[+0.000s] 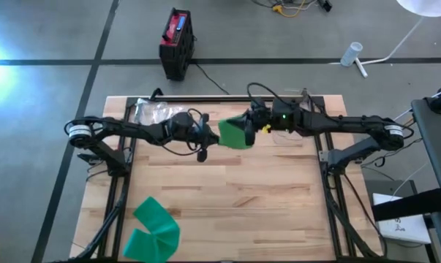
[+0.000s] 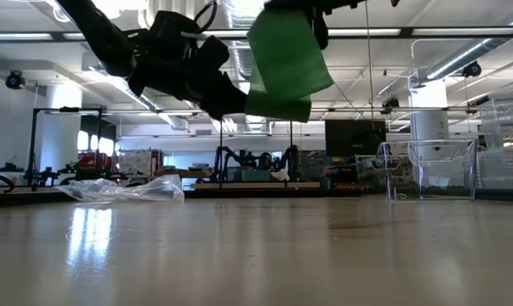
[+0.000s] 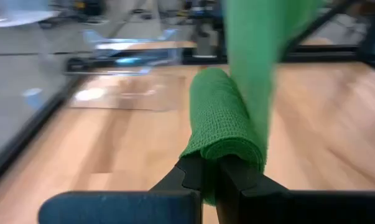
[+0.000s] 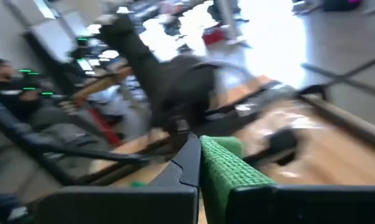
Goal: Roll bandage
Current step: Roll the green bandage
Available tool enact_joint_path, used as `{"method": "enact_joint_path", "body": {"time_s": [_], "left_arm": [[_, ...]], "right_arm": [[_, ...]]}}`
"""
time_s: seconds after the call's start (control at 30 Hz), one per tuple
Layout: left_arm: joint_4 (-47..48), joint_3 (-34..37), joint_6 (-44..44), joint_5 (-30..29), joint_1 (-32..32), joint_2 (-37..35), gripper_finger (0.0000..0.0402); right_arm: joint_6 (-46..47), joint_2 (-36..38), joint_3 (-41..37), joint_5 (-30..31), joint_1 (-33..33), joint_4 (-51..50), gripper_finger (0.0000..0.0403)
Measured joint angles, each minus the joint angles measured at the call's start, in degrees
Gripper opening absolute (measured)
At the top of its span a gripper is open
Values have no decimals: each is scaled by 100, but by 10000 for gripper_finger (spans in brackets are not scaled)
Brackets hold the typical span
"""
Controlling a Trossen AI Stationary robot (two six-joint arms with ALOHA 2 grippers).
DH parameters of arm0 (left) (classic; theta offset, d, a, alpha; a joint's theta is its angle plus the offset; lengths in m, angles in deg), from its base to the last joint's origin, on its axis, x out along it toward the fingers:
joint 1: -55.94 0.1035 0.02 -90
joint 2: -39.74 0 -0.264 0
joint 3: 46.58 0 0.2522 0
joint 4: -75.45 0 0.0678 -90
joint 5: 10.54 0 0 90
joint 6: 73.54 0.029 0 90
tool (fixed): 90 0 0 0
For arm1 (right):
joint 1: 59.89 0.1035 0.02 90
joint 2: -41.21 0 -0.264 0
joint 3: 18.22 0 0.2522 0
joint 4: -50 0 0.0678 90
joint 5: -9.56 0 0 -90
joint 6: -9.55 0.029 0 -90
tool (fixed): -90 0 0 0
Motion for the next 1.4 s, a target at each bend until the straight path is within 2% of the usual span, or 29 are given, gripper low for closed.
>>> {"method": "enact_joint_path", "body": {"time_s": [0.2,0.3,0.47,0.67,0.77,0.97,1.17,1.27,1.33,1.4], "left_arm": [[-1,202,-21,149,-246,-117,2],[7,225,-25,151,-376,-117,2],[38,220,-67,208,-492,-117,2],[53,284,-277,618,-490,-212,2],[62,284,-355,752,-494,-310,2],[57,293,-479,890,-514,-530,2],[-50,312,-572,1023,-550,-491,2],[-282,317,-729,1464,-618,-395,2],[-395,317,-820,1699,-733,-386,2],[-398,315,-793,1696,-875,-392,2]], "right_arm": [[93,-84,-22,134,-354,-110,2],[280,-239,-55,169,-549,-242,21],[311,-567,-171,181,-760,-285,88],[53,-985,-348,247,-925,-666,174],[-58,-1272,-387,295,-992,-1005,210],[-493,-1561,-385,225,-987,-1069,274],[-537,-1261,-322,-455,-994,-955,326],[-732,-1132,-248,-658,-1008,-955,341],[-862,-1126,-205,-1153,-1093,-1073,344],[-711,-1126,-175,-2040,-1228,-1158,343]]}}
